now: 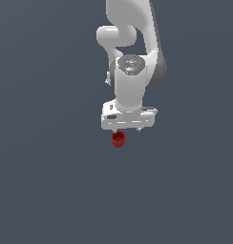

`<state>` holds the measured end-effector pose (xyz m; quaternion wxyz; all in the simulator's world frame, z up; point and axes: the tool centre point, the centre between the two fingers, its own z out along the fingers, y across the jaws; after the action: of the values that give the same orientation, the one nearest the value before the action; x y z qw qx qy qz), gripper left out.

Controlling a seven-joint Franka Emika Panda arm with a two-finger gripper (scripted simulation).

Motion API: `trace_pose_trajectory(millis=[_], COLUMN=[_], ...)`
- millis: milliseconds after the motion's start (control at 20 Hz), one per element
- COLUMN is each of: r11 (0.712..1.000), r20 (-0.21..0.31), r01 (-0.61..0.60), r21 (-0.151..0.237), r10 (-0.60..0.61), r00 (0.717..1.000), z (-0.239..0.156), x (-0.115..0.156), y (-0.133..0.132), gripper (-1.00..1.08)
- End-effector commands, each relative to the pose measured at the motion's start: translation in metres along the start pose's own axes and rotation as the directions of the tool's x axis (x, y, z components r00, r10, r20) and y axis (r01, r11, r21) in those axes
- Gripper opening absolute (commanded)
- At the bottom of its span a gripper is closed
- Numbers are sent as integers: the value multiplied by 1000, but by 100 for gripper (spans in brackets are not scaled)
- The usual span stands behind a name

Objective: Pick up the object and move it to a goal position.

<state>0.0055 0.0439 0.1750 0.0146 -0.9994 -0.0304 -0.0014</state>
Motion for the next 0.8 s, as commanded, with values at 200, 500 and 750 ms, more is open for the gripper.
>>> trace_pose_trajectory(millis=[200, 500, 750], r11=[1000, 999, 999], r20=[-3, -11, -10], r01=[2, 7, 7], r21=[10, 36, 35], r10=[-2, -6, -7], r00=[1000, 1000, 1000], z=[-2, -7, -7], x=[1, 5, 4], y=[-5, -18, -17], gripper=[100, 100, 100])
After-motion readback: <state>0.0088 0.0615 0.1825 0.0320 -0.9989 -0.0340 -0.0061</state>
